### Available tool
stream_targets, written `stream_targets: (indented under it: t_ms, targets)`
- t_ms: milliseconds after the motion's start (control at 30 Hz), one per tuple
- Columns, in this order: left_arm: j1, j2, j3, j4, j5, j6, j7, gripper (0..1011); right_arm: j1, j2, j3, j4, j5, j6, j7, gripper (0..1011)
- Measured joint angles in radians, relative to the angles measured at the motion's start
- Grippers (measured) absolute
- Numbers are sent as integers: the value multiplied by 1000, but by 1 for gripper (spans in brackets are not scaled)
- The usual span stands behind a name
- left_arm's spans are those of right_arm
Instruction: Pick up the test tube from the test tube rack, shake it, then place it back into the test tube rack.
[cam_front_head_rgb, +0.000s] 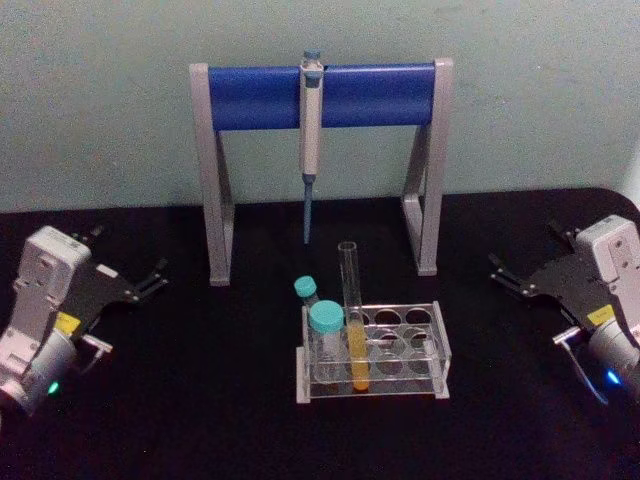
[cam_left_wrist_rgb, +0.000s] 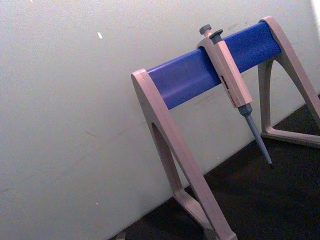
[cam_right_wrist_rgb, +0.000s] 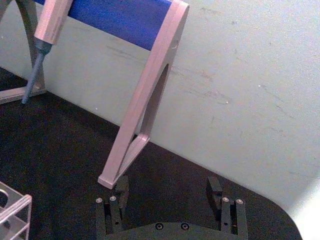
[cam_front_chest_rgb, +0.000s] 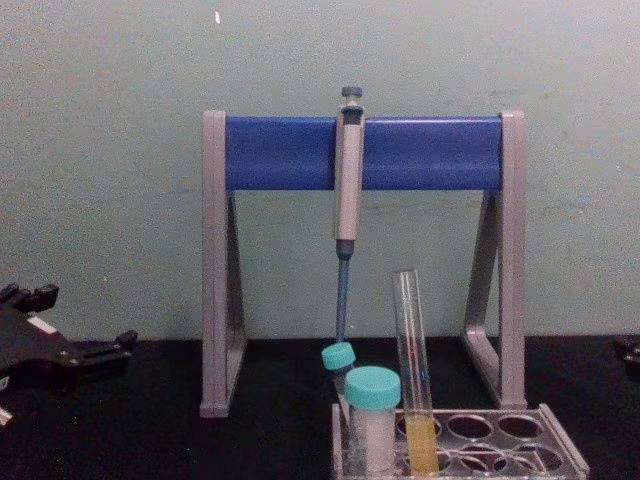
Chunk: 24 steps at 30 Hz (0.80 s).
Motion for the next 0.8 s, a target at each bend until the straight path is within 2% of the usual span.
stream_targets:
  t_ms: [133, 300, 567, 800]
  targets:
    - [0, 0, 0, 0, 0, 0, 0, 1001, -15, 3, 11, -20, 4, 7, 14, 1000]
    - [0, 0, 0, 0, 0, 0, 0, 1001, -60, 16, 31, -78, 34, 20, 50, 1000]
    - [0, 0, 0, 0, 0, 0, 0, 1001, -140, 39, 58, -181, 115, 39, 150, 1000]
    - [0, 0, 0, 0, 0, 0, 0, 1001, -167, 45, 68, -240, 195, 65, 258, 1000]
